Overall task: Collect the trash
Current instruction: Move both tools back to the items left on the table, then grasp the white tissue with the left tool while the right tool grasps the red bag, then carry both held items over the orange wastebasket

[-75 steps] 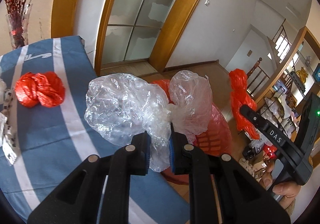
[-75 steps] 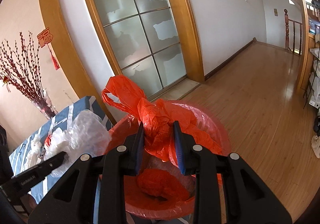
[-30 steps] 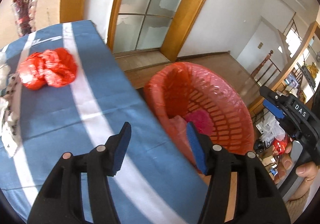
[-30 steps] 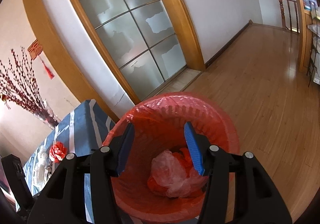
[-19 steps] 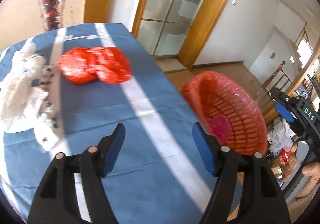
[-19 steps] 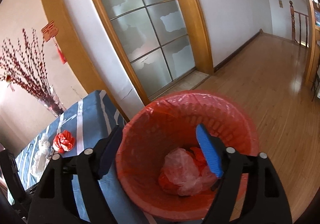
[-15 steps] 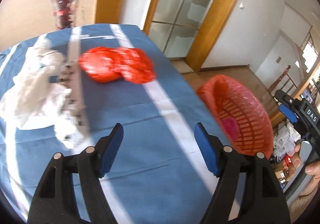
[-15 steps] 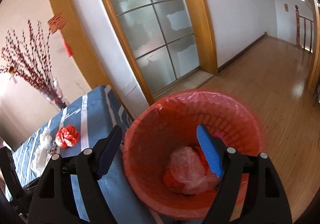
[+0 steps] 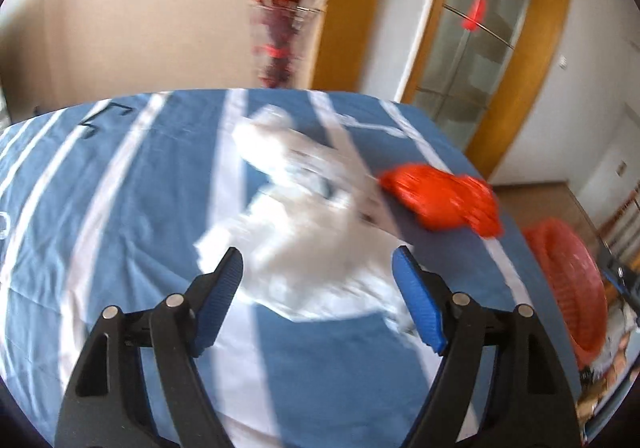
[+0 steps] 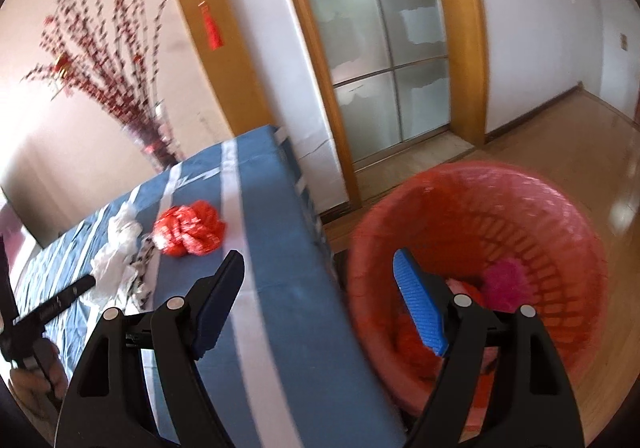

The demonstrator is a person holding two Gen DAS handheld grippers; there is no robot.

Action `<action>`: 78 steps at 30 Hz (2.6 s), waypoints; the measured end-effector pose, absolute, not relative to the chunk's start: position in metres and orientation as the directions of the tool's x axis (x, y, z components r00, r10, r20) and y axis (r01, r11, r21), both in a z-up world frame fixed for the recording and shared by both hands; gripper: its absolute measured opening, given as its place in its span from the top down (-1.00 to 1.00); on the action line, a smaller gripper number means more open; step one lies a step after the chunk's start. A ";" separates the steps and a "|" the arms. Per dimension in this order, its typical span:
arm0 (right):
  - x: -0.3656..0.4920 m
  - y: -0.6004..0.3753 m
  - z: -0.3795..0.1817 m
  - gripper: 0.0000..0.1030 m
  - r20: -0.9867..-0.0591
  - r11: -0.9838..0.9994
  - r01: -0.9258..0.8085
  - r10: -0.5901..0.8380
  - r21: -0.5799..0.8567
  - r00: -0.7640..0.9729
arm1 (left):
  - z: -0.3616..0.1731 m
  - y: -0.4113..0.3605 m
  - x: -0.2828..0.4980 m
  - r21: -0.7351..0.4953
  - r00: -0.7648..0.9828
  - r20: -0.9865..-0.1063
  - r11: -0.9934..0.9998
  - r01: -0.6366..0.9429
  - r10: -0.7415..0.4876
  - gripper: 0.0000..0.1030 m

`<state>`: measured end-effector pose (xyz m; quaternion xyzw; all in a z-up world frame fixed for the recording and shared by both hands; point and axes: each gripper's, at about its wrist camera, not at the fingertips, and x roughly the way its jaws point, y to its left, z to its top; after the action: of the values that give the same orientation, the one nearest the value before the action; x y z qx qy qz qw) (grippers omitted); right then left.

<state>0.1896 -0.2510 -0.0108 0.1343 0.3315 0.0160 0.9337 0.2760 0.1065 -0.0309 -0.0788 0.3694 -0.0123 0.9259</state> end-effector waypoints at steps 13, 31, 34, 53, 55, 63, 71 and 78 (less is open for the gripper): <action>0.204 -0.204 -0.022 -0.49 -0.654 0.974 -0.035 0.175 0.222 0.736 | -0.062 0.120 0.305 -0.184 0.646 -0.754 0.982 -0.035 -0.118 -0.25; 0.243 -0.162 -0.022 -0.49 -0.650 0.975 -0.111 0.210 0.191 0.731 | -0.040 0.150 0.271 -0.186 0.714 -0.692 0.982 -0.033 -0.107 0.72; 0.259 -0.150 -0.021 -0.49 -0.643 0.976 -0.124 0.211 0.179 0.736 | -0.039 0.163 0.266 -0.182 0.717 -0.691 0.981 -0.060 -0.085 0.72; 0.309 -0.114 -0.049 0.13 -0.733 0.935 -0.251 0.351 0.248 0.583 | -0.045 0.190 0.266 -0.195 0.699 -0.714 0.972 -0.129 -0.051 0.72; 0.299 -0.113 -0.047 0.34 -0.732 0.930 -0.274 0.363 0.245 0.577 | -0.043 0.188 0.264 -0.197 0.701 -0.711 0.972 -0.125 -0.054 0.72; 0.259 -0.122 -0.039 0.66 -0.724 0.931 -0.289 0.357 0.223 0.590 | -0.032 0.171 0.252 -0.203 0.712 -0.698 0.975 -0.094 -0.077 0.71; 0.223 -0.154 -0.018 0.67 -0.685 0.939 -0.259 0.343 0.227 0.643 | -0.016 0.144 0.236 -0.209 0.729 -0.676 0.977 -0.044 -0.112 0.72; 0.197 -0.181 -0.001 0.68 -0.645 0.948 -0.225 0.319 0.226 0.695 | -0.004 0.111 0.228 -0.211 0.736 -0.659 0.977 0.017 -0.155 0.71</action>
<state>0.1973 -0.1809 -0.0008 0.0649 0.3616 0.1480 0.9182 0.2282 0.1114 -0.0039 -0.0956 0.3604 -0.0463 0.9267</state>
